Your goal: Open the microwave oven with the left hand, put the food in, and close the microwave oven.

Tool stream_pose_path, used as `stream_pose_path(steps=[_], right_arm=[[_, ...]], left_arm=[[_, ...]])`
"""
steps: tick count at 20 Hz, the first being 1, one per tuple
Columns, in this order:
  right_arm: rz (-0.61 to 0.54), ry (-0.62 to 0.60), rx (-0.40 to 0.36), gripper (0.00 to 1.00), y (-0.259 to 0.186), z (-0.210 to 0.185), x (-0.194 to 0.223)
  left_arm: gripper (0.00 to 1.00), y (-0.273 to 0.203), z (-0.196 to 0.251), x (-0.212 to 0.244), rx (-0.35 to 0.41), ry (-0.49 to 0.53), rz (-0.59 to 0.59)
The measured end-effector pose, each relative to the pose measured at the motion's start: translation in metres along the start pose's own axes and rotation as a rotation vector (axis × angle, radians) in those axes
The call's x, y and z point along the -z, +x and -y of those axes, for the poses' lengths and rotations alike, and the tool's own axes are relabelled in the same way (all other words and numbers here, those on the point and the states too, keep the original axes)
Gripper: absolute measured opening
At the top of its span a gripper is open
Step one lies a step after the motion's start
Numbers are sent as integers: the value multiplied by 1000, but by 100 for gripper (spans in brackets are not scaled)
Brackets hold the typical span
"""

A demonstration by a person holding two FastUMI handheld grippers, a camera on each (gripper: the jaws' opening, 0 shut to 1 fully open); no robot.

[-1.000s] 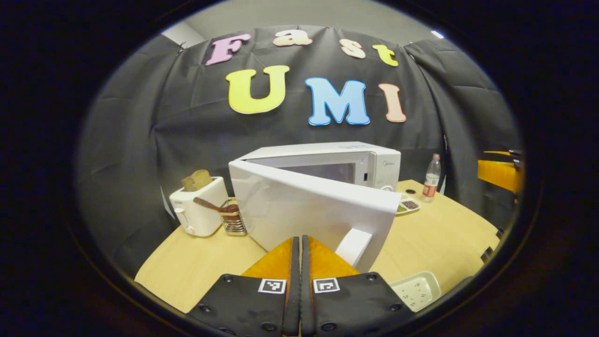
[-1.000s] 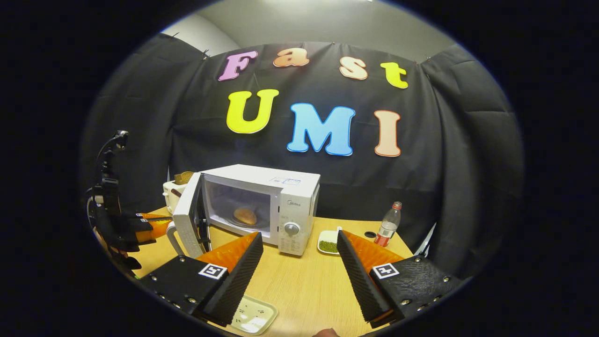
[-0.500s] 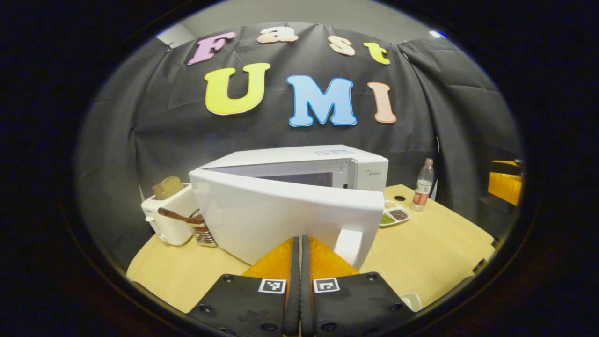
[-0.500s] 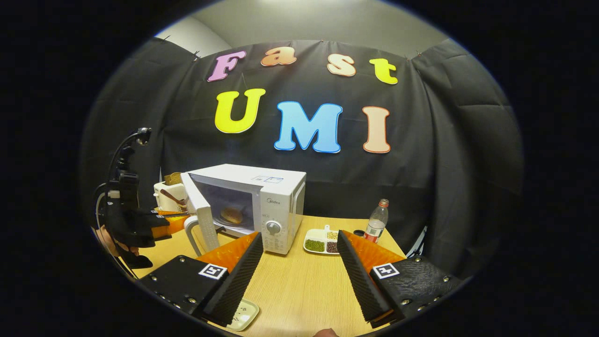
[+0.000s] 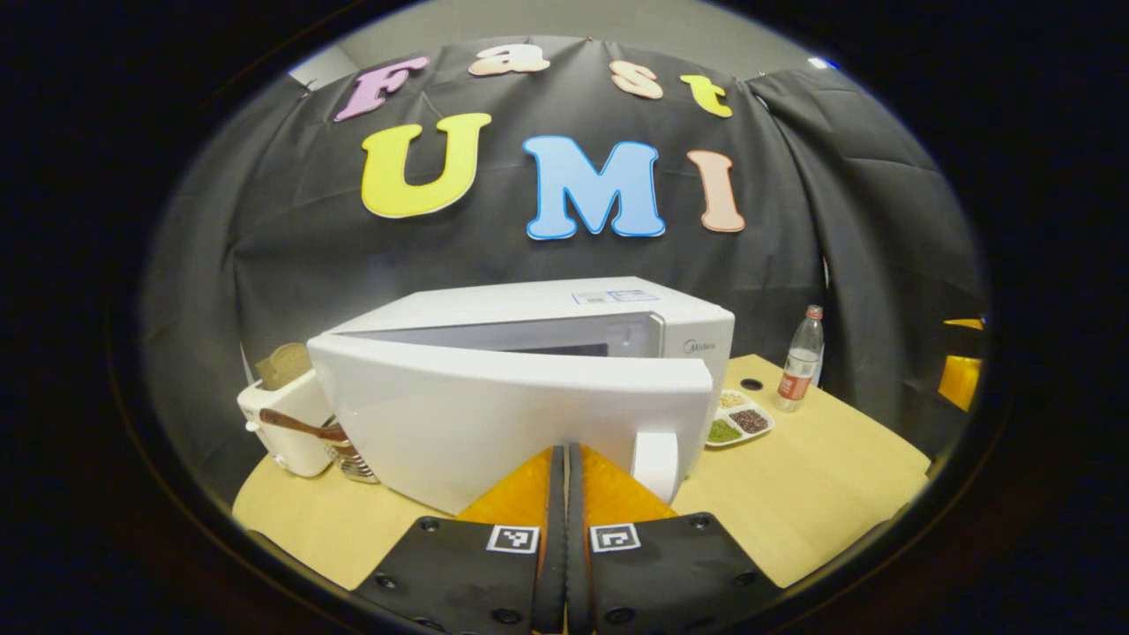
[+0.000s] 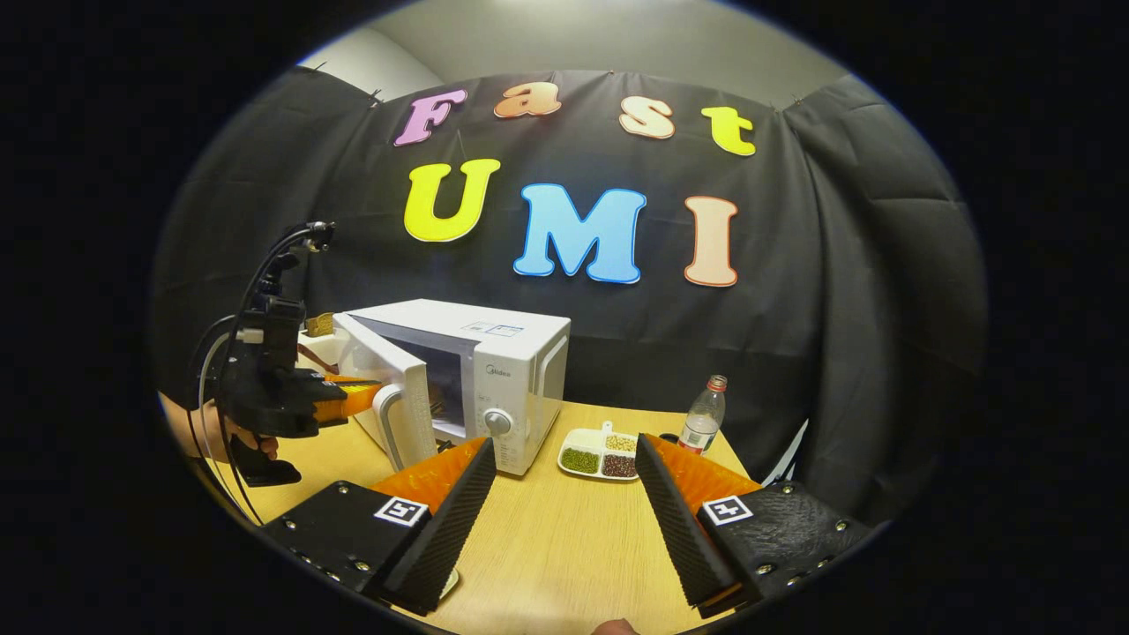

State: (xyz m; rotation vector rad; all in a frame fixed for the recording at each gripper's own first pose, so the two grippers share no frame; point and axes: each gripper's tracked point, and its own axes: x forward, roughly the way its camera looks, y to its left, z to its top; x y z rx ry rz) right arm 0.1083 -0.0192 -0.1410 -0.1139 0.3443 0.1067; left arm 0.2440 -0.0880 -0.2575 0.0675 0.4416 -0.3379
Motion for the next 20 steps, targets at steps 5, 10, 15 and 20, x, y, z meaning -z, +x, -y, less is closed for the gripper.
stream_pose_path(steps=[5, 10, 15, 20], right_arm=[[-3, 3, -1, 98, 7, 9, 1], [-11, -10, 2, 98, 10, 19, 6], [-14, -3, 15, 98, 16, 33, 6], [-9, -1, 1, 98, 27, 42, 7]], left_arm=[[7, 24, 4, -7, -3, -11, 1], [7, 50, 10, -17, 0, -23, -1], [7, 70, 15, -32, -10, -34, 21], [7, 77, 16, -33, -25, -69, 38]])
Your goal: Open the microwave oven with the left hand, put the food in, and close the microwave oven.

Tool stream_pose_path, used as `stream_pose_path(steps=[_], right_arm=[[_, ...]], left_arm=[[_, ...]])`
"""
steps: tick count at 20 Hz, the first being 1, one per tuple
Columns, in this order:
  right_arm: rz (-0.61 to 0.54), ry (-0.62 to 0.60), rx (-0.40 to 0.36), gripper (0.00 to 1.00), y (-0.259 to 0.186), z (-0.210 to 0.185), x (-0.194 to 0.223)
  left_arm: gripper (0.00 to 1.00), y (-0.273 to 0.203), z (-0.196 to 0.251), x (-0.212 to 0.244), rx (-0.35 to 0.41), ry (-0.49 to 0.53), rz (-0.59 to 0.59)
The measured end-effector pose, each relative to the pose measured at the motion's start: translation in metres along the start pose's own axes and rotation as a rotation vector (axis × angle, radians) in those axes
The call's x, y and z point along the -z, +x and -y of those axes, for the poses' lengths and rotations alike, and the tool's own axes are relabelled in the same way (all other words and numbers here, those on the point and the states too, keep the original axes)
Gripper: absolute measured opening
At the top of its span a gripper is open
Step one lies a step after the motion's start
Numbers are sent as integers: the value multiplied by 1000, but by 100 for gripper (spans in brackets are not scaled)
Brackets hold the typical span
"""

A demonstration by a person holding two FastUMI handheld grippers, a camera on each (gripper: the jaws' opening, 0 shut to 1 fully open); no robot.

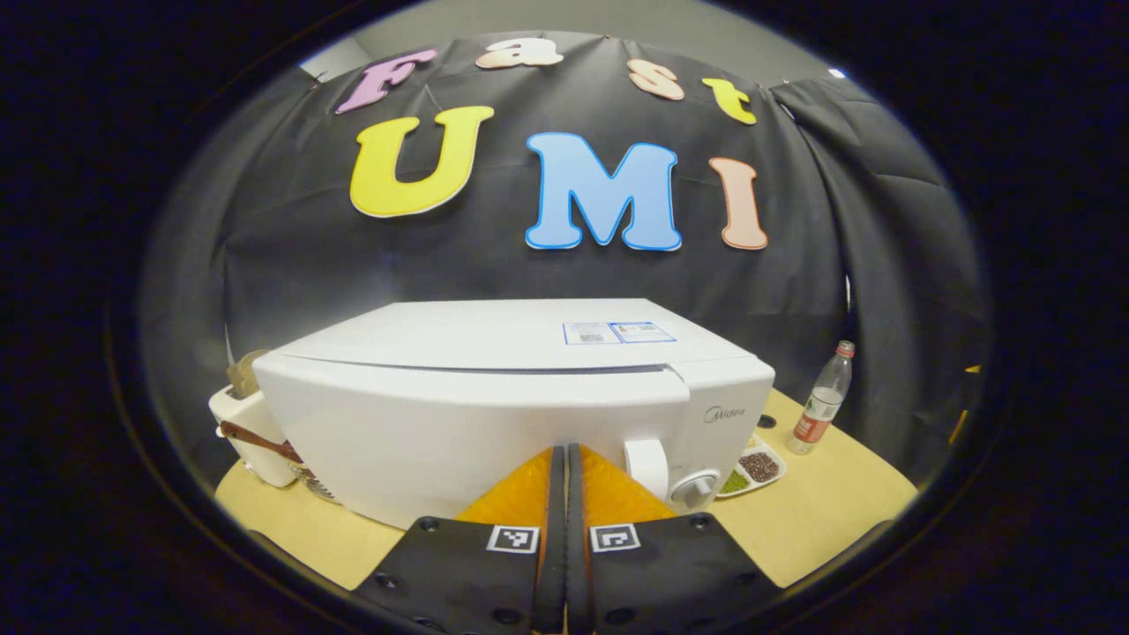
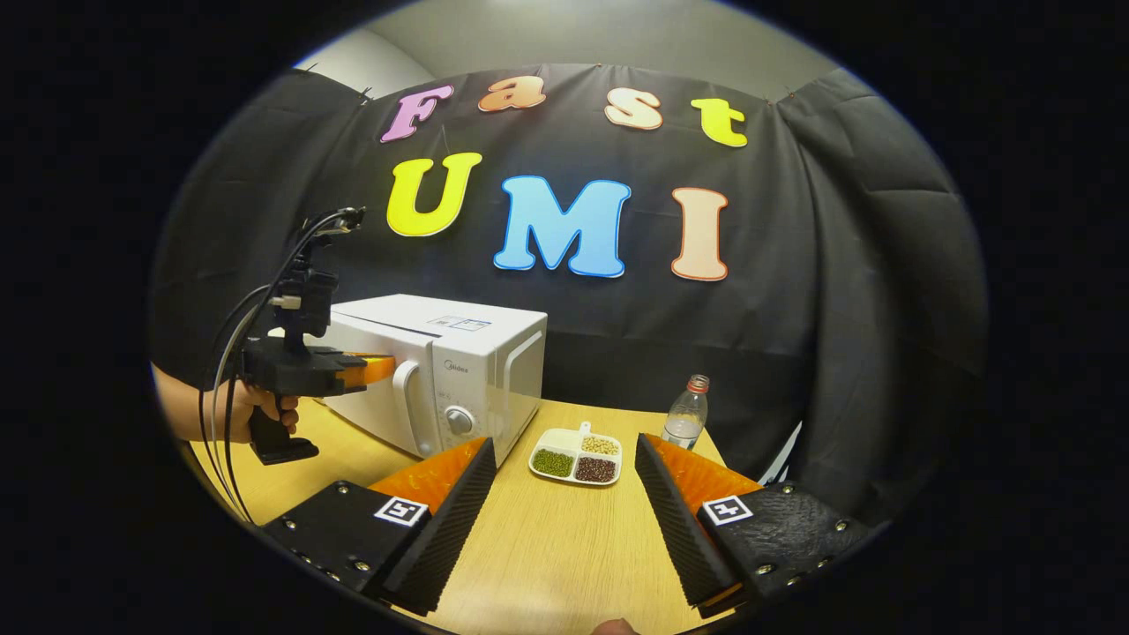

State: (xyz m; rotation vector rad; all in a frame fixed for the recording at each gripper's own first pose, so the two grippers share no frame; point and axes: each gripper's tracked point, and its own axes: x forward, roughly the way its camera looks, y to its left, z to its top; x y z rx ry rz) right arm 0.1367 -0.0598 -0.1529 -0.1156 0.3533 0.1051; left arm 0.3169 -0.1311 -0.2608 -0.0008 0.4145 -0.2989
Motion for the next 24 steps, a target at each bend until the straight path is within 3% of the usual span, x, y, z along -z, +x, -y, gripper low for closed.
stream_pose_path(steps=[3, 9, 14, 24], right_arm=[[-5, 7, -21, 98, 9, 4, 2], [15, 33, -36, 98, 14, -1, -6], [47, 39, -25, 98, 2, -20, -18], [99, 58, 41, 97, -63, -67, -46]], left_arm=[[7, 4, -2, 6, -23, -11, -40], [7, -18, 0, -13, -24, -41, 10], [7, -74, -15, -35, -27, -68, 76], [7, -205, -52, -61, -56, -2, 183]])
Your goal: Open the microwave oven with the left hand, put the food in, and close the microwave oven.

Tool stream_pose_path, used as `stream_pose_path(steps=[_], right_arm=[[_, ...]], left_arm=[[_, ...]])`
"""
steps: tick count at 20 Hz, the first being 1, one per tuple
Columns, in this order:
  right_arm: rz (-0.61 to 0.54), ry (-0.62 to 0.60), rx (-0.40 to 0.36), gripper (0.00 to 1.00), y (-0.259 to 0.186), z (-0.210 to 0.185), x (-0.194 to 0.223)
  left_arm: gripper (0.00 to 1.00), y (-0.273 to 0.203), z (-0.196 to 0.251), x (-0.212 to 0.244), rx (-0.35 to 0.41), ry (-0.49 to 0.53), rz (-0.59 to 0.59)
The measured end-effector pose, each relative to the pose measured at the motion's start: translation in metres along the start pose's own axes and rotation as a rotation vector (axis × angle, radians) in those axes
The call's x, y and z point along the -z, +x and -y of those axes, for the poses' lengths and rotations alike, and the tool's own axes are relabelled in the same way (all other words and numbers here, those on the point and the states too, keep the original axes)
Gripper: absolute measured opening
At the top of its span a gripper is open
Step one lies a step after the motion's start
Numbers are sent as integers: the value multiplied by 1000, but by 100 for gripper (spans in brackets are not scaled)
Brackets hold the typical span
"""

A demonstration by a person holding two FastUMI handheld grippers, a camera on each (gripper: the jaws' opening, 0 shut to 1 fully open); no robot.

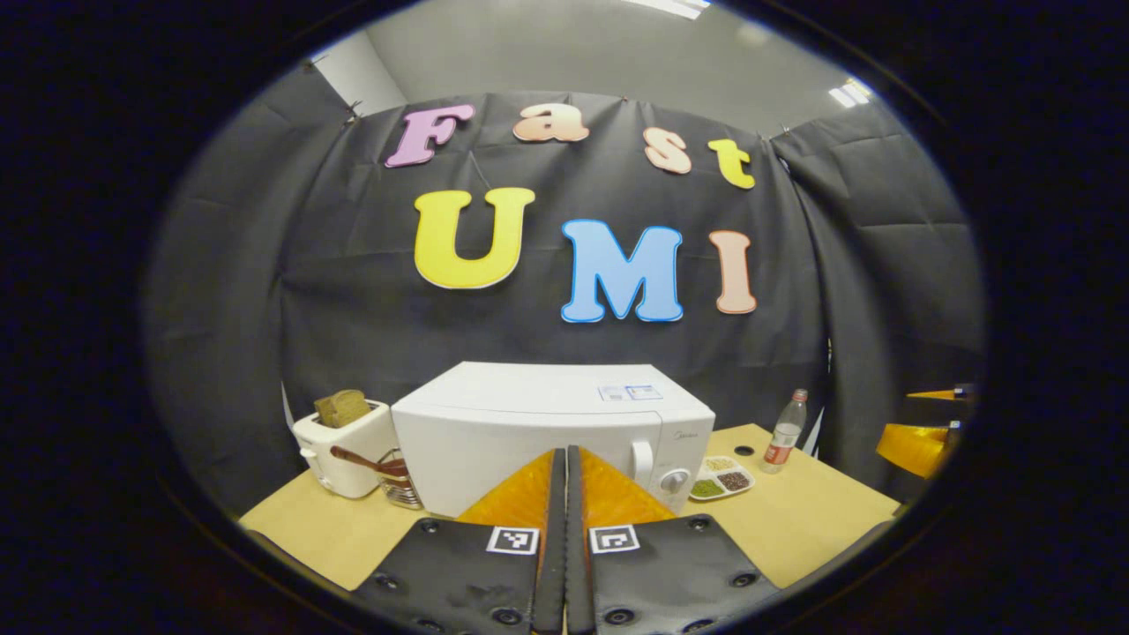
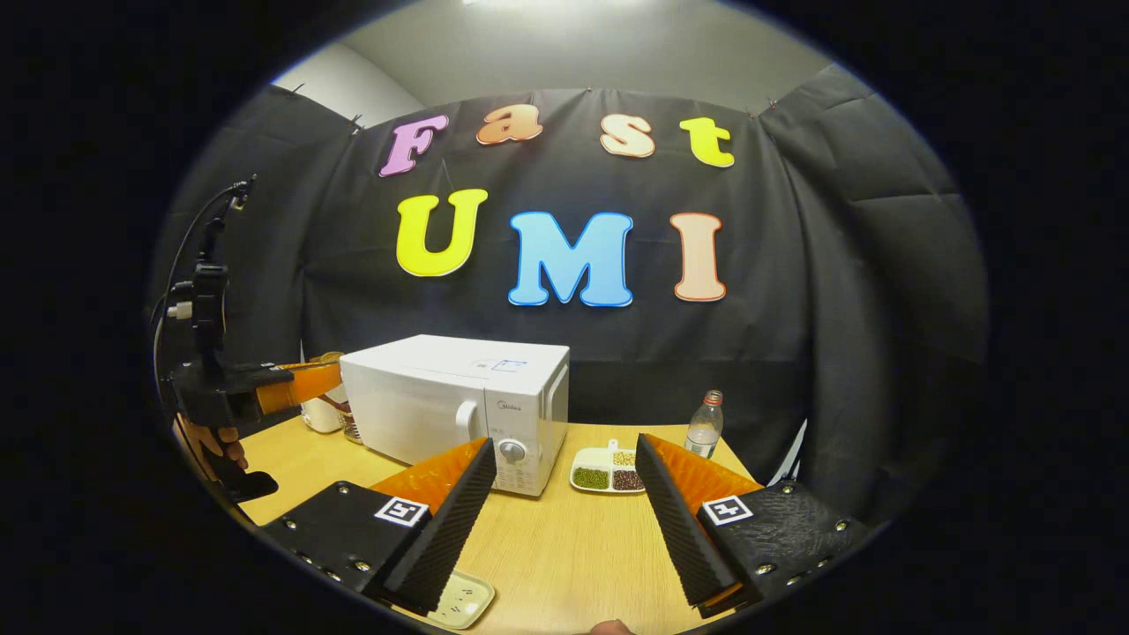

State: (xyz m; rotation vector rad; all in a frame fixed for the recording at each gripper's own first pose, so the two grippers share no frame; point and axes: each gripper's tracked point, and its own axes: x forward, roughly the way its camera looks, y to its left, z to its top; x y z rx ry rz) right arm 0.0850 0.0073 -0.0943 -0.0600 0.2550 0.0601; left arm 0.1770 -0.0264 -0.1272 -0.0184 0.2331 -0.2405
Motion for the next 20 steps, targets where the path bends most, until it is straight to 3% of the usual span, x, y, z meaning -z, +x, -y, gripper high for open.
stream_pose_path(steps=[6, 12, 17, 20], right_arm=[[67, -1, 34, 97, -43, -27, -17], [105, 2, 47, 97, -74, -47, -20], [138, 9, 38, 97, -93, -59, -24], [146, 2, 38, 97, -100, -64, -24]], left_arm=[[7, -68, -23, -16, -16, 17, 52], [8, -121, -27, -15, 26, 49, 63], [94, -156, -34, -16, 22, 77, 93], [100, -170, -47, -23, -21, 60, 124]])
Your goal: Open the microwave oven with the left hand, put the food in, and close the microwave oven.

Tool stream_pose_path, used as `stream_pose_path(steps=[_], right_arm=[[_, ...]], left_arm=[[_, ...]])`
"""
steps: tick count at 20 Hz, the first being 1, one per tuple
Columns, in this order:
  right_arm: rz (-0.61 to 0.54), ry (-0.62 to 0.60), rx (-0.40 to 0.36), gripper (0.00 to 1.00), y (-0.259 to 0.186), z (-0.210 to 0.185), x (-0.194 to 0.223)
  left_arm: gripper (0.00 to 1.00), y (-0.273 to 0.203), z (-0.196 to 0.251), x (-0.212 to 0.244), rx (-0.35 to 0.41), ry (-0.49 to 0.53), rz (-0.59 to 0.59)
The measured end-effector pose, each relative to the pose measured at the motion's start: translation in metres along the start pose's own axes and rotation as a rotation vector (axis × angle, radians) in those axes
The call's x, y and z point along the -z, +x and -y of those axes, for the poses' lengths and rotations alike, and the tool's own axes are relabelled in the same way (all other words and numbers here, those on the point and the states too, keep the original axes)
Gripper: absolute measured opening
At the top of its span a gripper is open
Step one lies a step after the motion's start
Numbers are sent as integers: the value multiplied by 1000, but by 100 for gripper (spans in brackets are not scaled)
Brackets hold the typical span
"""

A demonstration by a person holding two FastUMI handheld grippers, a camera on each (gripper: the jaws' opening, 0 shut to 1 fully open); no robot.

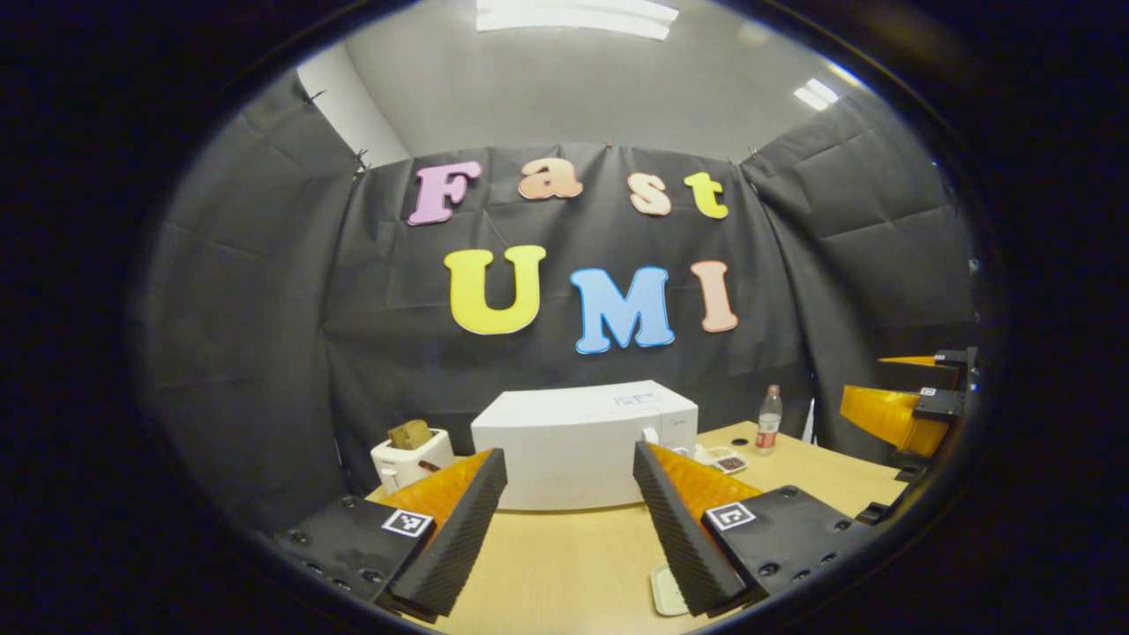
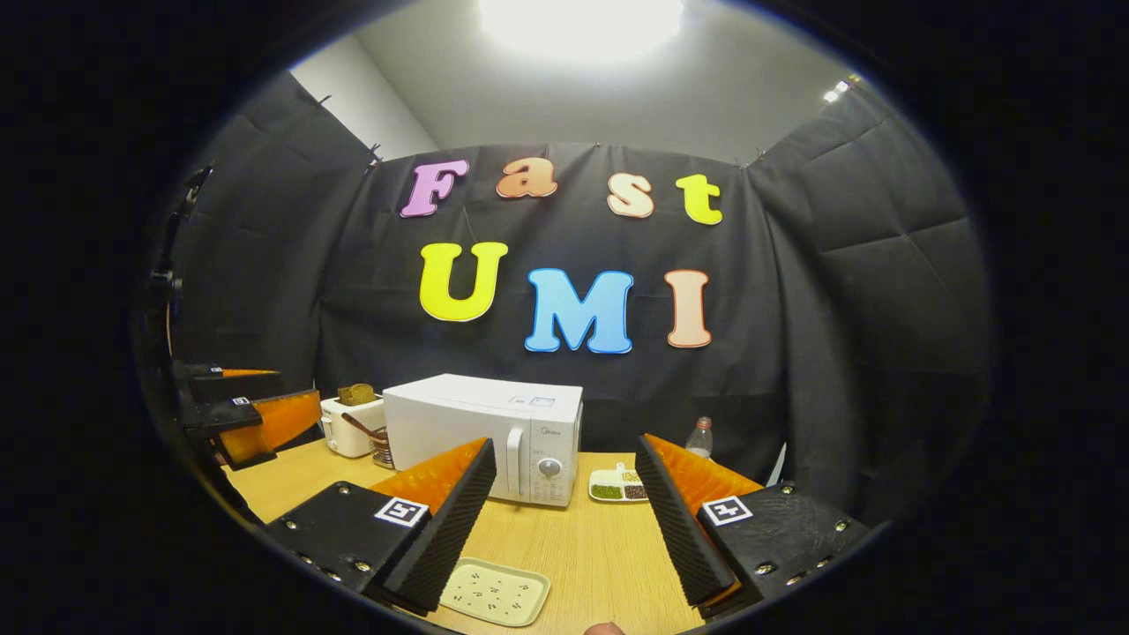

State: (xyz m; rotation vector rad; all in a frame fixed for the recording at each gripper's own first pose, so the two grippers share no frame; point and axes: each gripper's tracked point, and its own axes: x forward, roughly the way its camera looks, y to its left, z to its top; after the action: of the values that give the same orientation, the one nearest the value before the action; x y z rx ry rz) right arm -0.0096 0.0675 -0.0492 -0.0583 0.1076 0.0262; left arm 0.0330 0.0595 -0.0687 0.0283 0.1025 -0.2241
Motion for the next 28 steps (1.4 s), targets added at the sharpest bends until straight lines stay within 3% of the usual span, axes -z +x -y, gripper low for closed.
stream_pose_path(steps=[10, 28], right_arm=[[15, 5, 0, 97, -14, -2, -8], [39, -1, 4, 97, -21, 12, -19]], left_arm=[[97, -24, -24, -10, -66, -13, 44], [100, -29, -8, -17, -44, -23, 61]])
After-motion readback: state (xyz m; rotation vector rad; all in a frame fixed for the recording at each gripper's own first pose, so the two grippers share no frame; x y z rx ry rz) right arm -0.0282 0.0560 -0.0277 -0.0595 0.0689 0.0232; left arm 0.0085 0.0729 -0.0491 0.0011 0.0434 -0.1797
